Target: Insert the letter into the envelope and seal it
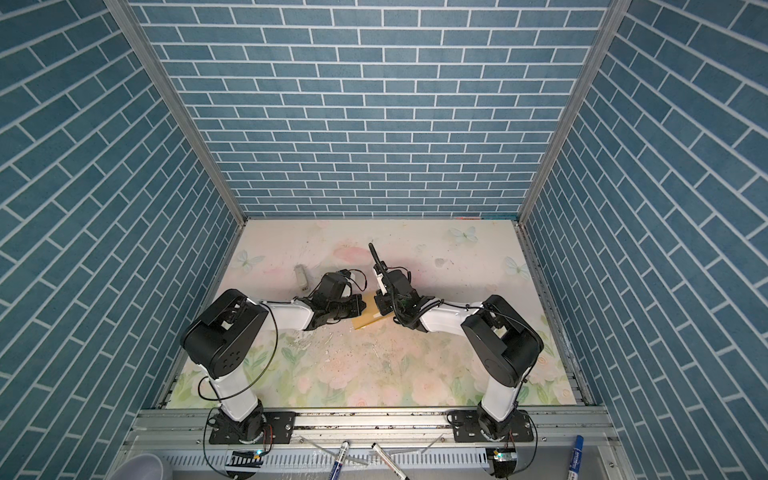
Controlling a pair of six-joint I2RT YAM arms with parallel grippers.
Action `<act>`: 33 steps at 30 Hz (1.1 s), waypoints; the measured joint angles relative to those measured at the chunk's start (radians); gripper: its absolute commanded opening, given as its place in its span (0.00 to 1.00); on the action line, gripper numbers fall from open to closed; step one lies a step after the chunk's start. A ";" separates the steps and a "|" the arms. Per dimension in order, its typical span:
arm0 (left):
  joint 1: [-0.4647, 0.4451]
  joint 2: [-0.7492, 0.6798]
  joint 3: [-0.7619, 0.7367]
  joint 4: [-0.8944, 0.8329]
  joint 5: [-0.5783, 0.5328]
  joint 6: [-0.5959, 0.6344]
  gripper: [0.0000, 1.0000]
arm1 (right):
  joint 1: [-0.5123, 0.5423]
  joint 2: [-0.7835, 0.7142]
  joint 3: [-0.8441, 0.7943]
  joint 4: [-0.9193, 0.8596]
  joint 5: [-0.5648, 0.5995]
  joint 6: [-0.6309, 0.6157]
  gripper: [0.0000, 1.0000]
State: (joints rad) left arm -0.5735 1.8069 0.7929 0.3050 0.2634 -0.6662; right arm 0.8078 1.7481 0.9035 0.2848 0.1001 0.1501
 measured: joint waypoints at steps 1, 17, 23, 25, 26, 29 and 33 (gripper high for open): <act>0.000 0.000 -0.001 0.001 -0.001 0.000 0.00 | 0.002 0.005 0.003 -0.003 0.002 -0.002 0.00; -0.001 0.000 -0.008 0.015 -0.013 0.000 0.00 | 0.016 0.023 0.033 -0.076 0.054 -0.028 0.00; -0.001 0.000 -0.013 0.024 -0.023 -0.001 0.00 | 0.017 0.023 0.033 -0.080 0.067 -0.028 0.00; -0.001 0.000 -0.014 0.027 -0.027 -0.001 0.00 | 0.017 0.021 0.033 -0.083 0.071 -0.028 0.00; -0.001 0.000 -0.015 0.029 -0.029 -0.001 0.00 | 0.016 0.021 0.033 -0.085 0.072 -0.028 0.00; -0.001 0.000 -0.019 0.035 -0.033 -0.001 0.00 | 0.014 0.019 0.033 -0.089 0.073 -0.027 0.00; -0.001 0.000 -0.021 0.042 -0.039 -0.001 0.00 | 0.004 0.013 0.031 -0.098 0.075 -0.027 0.00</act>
State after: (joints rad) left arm -0.5743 1.8069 0.7715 0.3473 0.2245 -0.6674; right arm 0.8120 1.7611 0.9340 0.1871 0.1753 0.1226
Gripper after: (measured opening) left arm 0.045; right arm 0.257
